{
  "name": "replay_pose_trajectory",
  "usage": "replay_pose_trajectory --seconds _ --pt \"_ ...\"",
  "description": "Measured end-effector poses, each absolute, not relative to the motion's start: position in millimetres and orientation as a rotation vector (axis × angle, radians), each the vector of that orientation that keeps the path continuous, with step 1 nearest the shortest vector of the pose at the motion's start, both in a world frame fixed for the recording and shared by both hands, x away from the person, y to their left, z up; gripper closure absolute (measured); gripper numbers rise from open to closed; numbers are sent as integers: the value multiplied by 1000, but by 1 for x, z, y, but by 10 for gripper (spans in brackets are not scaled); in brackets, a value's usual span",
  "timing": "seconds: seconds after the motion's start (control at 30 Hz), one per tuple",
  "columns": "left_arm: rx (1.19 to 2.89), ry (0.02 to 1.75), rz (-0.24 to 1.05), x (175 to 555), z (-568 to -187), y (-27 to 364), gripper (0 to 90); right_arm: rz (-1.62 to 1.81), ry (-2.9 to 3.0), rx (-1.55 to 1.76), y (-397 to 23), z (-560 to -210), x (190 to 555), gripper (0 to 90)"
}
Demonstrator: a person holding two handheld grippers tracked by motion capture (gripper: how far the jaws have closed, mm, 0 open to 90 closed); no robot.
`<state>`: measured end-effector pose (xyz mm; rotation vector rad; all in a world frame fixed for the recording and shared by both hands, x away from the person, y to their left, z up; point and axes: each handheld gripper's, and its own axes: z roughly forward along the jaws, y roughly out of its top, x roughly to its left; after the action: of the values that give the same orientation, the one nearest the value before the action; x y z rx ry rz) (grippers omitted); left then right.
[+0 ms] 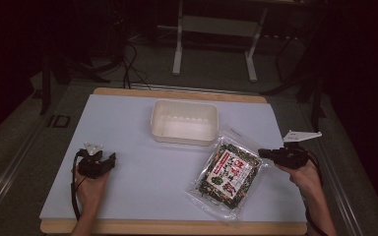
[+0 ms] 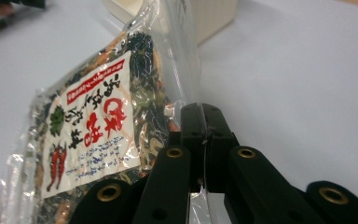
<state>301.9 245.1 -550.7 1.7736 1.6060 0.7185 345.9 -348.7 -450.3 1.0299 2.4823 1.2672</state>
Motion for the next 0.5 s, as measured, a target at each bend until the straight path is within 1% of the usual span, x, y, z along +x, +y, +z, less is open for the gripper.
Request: replay_pose_trajectory --seconds 0.5 --pt "1776 1604 719 302 -551 245 484 1371 2467 968 -334 -423 348 893"
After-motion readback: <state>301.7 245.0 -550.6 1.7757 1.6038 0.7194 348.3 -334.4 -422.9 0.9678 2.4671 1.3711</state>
